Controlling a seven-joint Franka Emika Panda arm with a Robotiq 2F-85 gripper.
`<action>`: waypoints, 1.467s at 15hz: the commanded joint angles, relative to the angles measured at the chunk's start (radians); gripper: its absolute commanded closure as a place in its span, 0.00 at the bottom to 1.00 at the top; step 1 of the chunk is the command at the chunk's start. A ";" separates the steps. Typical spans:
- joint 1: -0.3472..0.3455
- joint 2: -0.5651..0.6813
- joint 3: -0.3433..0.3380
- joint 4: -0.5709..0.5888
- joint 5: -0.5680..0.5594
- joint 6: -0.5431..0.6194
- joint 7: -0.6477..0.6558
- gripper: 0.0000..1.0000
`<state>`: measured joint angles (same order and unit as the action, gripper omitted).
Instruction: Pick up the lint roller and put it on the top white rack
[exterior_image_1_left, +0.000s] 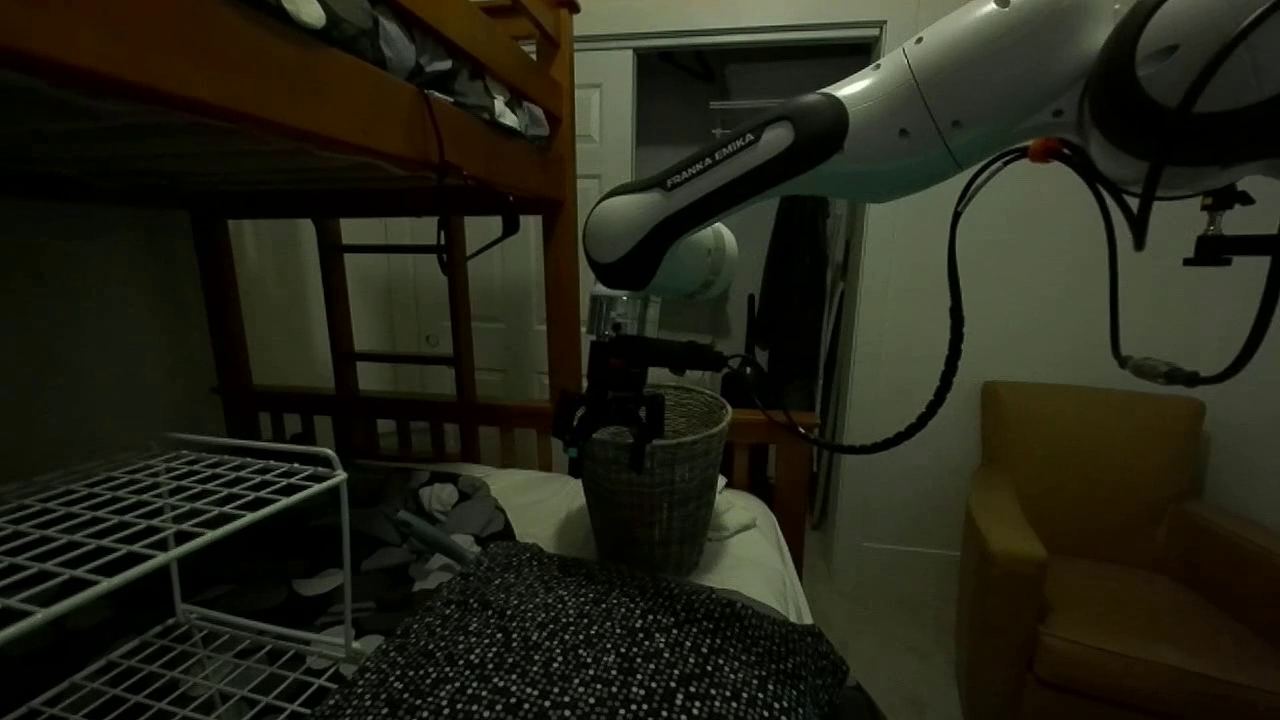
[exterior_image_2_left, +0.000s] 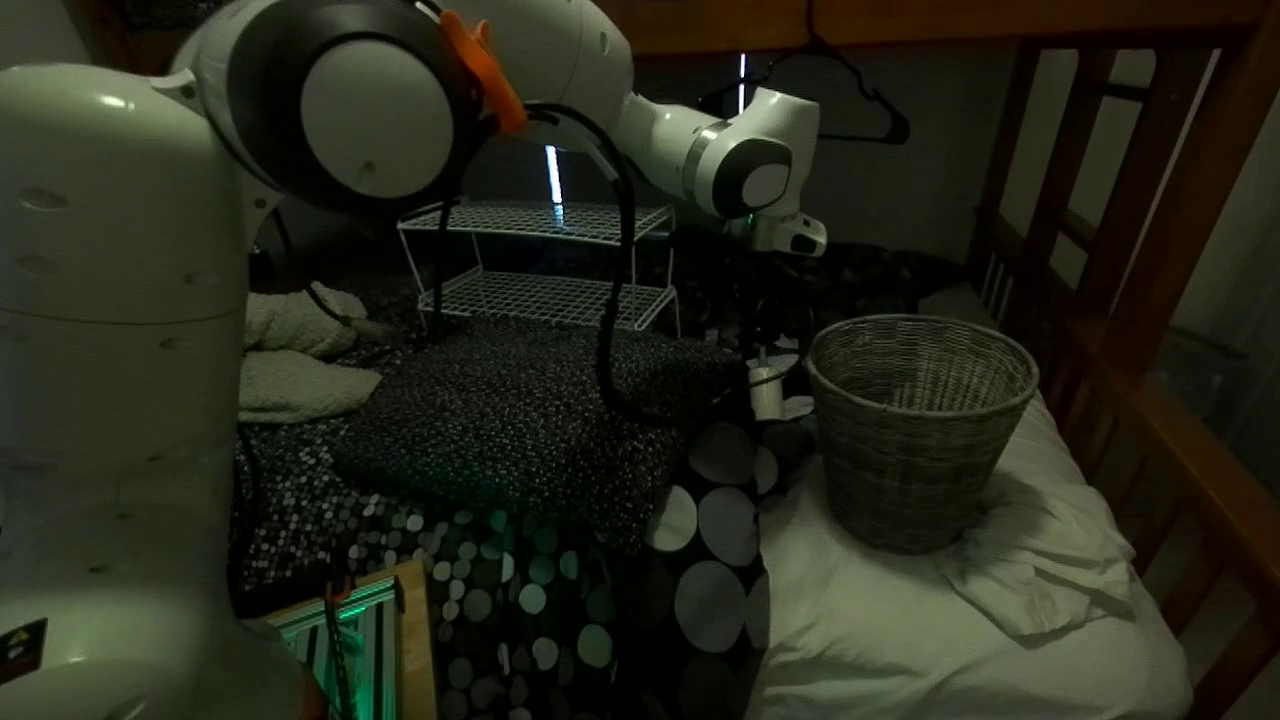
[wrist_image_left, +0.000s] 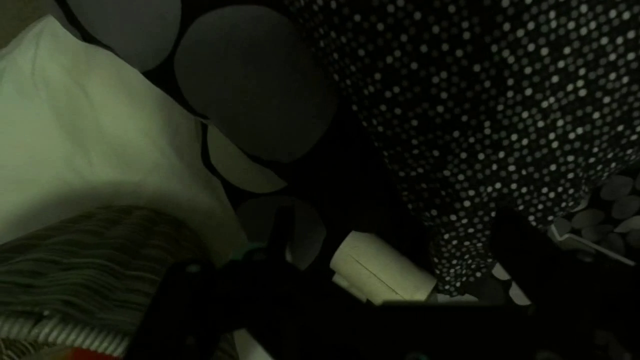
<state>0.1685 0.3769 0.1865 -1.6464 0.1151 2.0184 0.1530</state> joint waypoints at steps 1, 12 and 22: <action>0.036 0.001 -0.030 -0.003 -0.111 0.067 -0.058 0.00; 0.149 0.466 -0.021 0.597 -0.362 0.096 -0.449 0.00; 0.139 0.564 0.011 0.689 -0.332 0.151 -0.544 0.00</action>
<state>0.3123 0.8605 0.1779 -1.0478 -0.2232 2.1455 -0.3222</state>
